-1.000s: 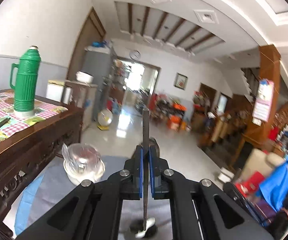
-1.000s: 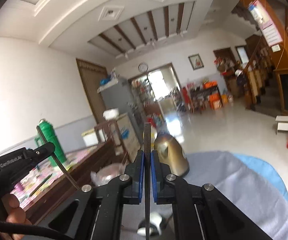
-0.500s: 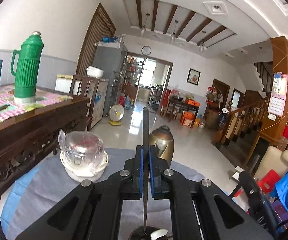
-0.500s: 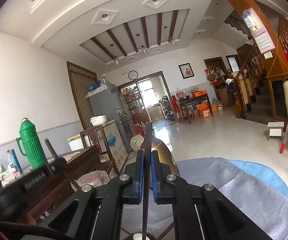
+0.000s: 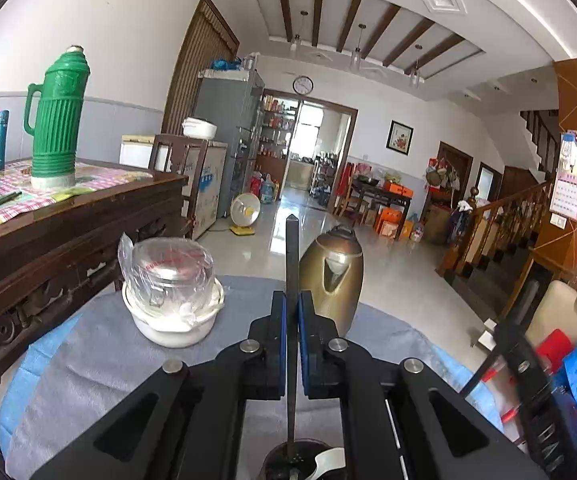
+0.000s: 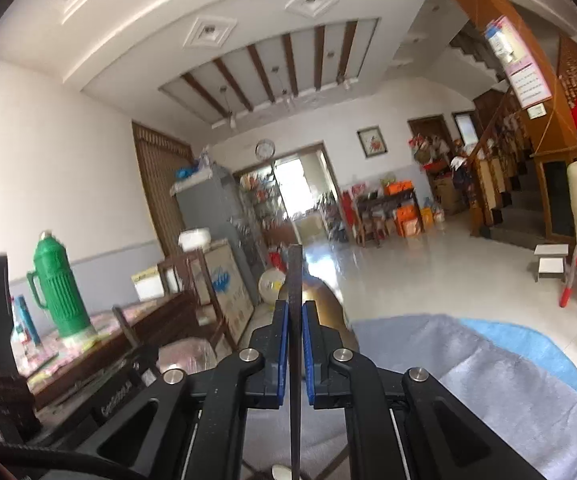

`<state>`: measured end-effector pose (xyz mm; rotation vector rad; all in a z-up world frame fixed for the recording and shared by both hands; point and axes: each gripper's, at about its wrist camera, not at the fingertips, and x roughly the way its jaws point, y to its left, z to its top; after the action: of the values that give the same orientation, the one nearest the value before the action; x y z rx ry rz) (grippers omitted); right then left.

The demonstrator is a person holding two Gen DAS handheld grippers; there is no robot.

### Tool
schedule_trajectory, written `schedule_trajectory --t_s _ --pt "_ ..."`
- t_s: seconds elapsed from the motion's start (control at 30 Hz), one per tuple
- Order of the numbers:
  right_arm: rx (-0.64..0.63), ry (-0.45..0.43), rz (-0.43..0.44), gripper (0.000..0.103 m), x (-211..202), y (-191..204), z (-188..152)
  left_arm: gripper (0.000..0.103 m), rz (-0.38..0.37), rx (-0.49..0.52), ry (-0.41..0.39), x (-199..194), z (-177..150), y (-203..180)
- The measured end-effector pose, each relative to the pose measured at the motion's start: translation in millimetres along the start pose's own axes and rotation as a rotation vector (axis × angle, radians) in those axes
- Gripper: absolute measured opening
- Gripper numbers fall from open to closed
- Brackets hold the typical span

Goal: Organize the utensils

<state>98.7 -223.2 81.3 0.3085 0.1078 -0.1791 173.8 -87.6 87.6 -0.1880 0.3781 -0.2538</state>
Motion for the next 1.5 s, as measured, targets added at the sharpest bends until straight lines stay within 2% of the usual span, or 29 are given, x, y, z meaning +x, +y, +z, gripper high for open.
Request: schedule_trajectory --t_s 0.27,0.3,0.33,0.37,0.4,0.47,0.6,0.77,0.83,0.93,1.03,1.17,1.27,1.37,1.5 --pt "0.066 0.231 0.111 0.012 16 -22 -27 0.006 -0.051 0.012 0.113 -5 -8 6" --pt "0.092 0.249 0.131 0.016 13 -27 -28 0.008 -0.061 0.021 0.121 -12 -7 8" --pt "0.118 0.26 0.146 0.02 9 -33 -28 0.015 -0.069 0.023 0.124 -16 -7 9" --pt "0.138 0.262 0.156 0.031 2 -40 -27 0.025 -0.078 0.027 0.127 -24 -6 11" --pt "0.161 0.257 0.169 0.05 -4 -45 -27 0.029 -0.079 0.035 0.124 -32 -5 12" --pt "0.225 0.233 0.202 0.074 -24 -58 -24 0.031 -0.092 0.057 0.114 -54 -5 12" --pt "0.231 0.15 0.194 0.074 -83 -78 -17 0.036 -0.111 0.134 0.095 -97 -7 6" --pt "0.193 0.165 0.133 0.074 -149 -99 -22 0.065 -0.141 0.347 0.016 -169 -33 -16" --pt "0.177 0.205 0.095 0.074 -170 -107 -28 0.067 -0.188 0.404 0.026 -188 -46 -24" --pt "0.152 0.267 0.03 0.074 -205 -119 -37 0.069 -0.279 0.447 0.085 -202 -63 -39" --pt "0.108 0.281 -0.052 0.074 -237 -125 -39 0.069 -0.4 0.473 0.157 -212 -79 -59" --pt "0.124 0.232 -0.166 0.074 -281 -129 -33 0.069 -0.539 0.504 0.197 -223 -86 -84" --pt "0.121 0.196 -0.262 0.074 -318 -128 -31 0.069 -0.616 0.544 0.208 -235 -96 -100" --pt "0.117 0.166 -0.338 0.074 -354 -126 -25 0.069 -0.672 0.578 0.213 -249 -108 -116" --pt "0.124 0.107 -0.408 0.074 -401 -139 -20 0.069 -0.68 0.595 0.181 -271 -115 -134"
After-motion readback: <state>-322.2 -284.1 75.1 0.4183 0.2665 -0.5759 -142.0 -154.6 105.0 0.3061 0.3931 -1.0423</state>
